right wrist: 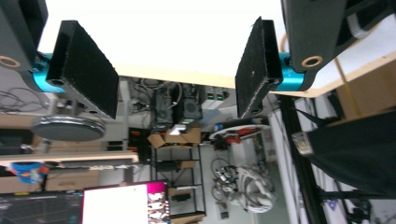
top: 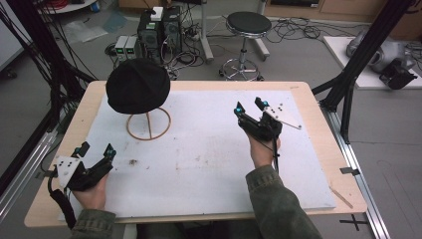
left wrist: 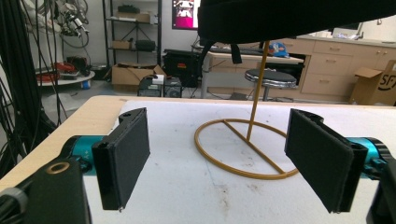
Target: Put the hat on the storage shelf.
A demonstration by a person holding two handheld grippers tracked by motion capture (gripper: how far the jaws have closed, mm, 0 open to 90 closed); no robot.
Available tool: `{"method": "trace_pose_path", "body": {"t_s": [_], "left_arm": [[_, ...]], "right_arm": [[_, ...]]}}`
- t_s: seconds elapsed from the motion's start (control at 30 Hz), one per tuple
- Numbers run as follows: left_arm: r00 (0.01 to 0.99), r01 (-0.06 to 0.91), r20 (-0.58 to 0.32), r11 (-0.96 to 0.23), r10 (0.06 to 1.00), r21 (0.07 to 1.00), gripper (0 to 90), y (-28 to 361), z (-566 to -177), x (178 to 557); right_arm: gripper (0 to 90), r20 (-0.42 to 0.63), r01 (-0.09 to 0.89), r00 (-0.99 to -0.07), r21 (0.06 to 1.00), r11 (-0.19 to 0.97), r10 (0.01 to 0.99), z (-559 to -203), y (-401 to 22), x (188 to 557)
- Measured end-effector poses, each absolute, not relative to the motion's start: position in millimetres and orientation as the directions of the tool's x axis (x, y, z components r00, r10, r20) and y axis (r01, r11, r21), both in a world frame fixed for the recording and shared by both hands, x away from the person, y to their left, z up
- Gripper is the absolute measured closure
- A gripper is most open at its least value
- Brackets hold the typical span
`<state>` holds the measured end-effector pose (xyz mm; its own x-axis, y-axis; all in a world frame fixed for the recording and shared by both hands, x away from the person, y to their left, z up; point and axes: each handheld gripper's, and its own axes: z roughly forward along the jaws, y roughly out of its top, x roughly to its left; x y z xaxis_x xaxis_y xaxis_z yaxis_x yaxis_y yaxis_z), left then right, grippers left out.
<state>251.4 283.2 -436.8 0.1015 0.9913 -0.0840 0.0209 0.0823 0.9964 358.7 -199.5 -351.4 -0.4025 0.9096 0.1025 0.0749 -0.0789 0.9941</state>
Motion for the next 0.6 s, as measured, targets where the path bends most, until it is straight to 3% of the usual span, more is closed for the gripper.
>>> {"method": "trace_pose_path", "body": {"t_s": [0.6], "left_arm": [[0.113,0.024,-0.103,0.101,0.988,0.995,22.3,280.1,-437.5,255.1]], "right_arm": [[28.5,0.069,0.078,-0.249,0.996,-0.052,0.966,-387.8,-264.9,322.8]]}}
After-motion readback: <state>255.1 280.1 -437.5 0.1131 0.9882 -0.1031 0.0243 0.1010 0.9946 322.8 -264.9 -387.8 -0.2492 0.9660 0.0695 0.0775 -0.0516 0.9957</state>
